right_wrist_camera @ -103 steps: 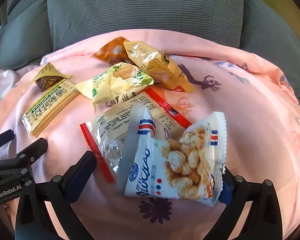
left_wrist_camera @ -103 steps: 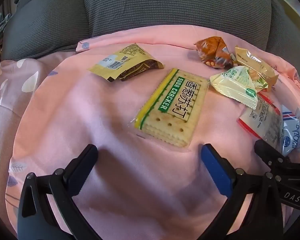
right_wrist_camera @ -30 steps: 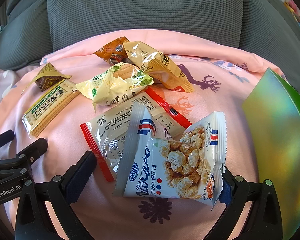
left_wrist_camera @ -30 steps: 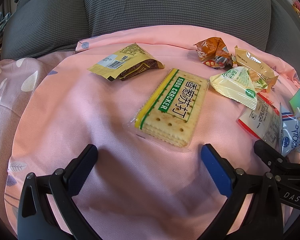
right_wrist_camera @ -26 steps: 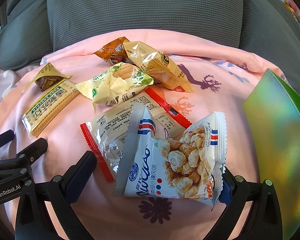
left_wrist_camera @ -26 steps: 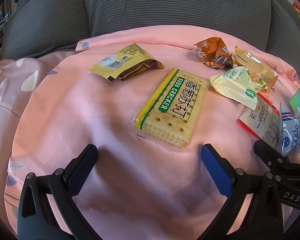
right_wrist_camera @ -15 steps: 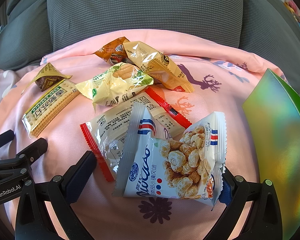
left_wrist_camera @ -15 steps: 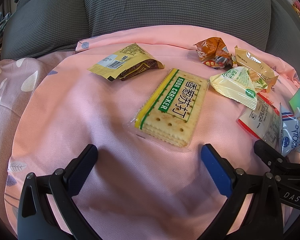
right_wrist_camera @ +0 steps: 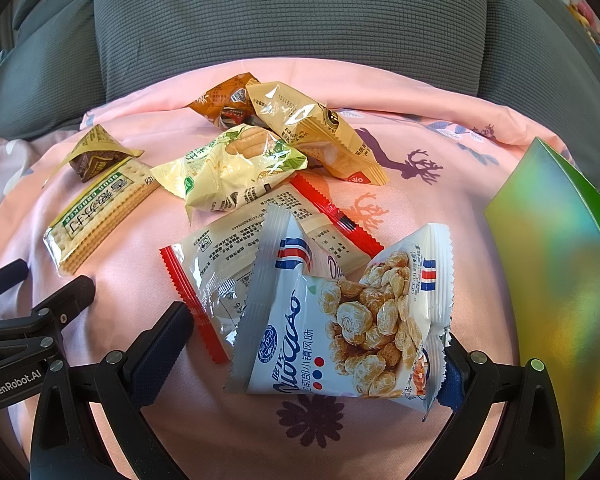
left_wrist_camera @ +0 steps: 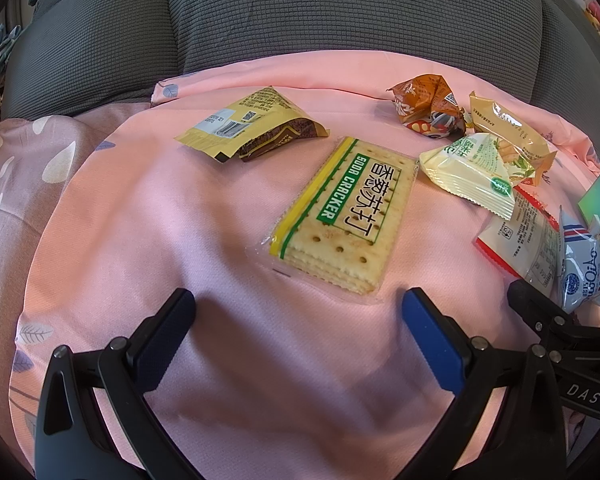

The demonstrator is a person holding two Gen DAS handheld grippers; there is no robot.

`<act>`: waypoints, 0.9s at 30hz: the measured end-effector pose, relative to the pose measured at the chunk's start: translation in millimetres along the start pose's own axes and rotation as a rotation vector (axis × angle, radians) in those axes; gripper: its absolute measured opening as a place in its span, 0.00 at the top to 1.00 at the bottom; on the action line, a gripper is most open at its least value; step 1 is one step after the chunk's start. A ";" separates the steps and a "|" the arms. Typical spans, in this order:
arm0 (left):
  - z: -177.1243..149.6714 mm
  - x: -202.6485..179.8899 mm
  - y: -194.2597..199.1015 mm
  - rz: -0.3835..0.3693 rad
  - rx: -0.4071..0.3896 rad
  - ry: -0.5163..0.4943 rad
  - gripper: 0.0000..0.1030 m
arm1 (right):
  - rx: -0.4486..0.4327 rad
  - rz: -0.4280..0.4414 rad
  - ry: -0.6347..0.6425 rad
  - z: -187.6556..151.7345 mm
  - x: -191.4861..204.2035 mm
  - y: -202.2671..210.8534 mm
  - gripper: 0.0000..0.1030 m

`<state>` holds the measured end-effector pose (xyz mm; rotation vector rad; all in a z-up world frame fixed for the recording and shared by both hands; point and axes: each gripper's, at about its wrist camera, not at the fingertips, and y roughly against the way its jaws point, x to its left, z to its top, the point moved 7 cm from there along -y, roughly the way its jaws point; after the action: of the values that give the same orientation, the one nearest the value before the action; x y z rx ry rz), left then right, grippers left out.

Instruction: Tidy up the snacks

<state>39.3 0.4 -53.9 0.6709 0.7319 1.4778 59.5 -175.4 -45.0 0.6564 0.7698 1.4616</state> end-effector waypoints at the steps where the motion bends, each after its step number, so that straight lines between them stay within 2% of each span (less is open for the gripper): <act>1: 0.2 0.0 -0.1 0.000 0.000 0.000 0.00 | 0.000 0.000 0.000 0.0 0.1 -0.1 0.00; 13: 1.6 0.1 -3.1 0.006 0.009 -0.003 0.00 | 0.018 -0.001 0.001 2.8 0.8 -2.6 0.00; 16: 4.3 0.1 -4.2 -0.001 0.031 0.000 0.00 | 0.027 0.007 0.001 3.9 0.3 -2.8 0.01; 19: 6.1 2.2 -4.5 -0.019 0.088 -0.002 0.01 | 0.053 0.024 0.008 4.8 -0.1 -2.0 0.01; 22: 10.2 9.0 4.0 -0.030 0.153 0.065 0.10 | 0.093 0.114 -0.029 7.6 -5.5 11.4 0.01; 25: 27.6 9.4 17.3 -0.118 0.105 0.111 0.09 | 0.085 0.211 -0.084 19.4 -11.6 31.8 0.01; 27: 36.4 7.6 19.5 -0.136 0.089 0.092 0.09 | 0.062 0.261 -0.150 36.2 -19.2 49.1 0.01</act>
<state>55.2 9.4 -16.1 0.6108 0.9013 1.3650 58.9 -191.0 17.0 0.9303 0.6312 1.6073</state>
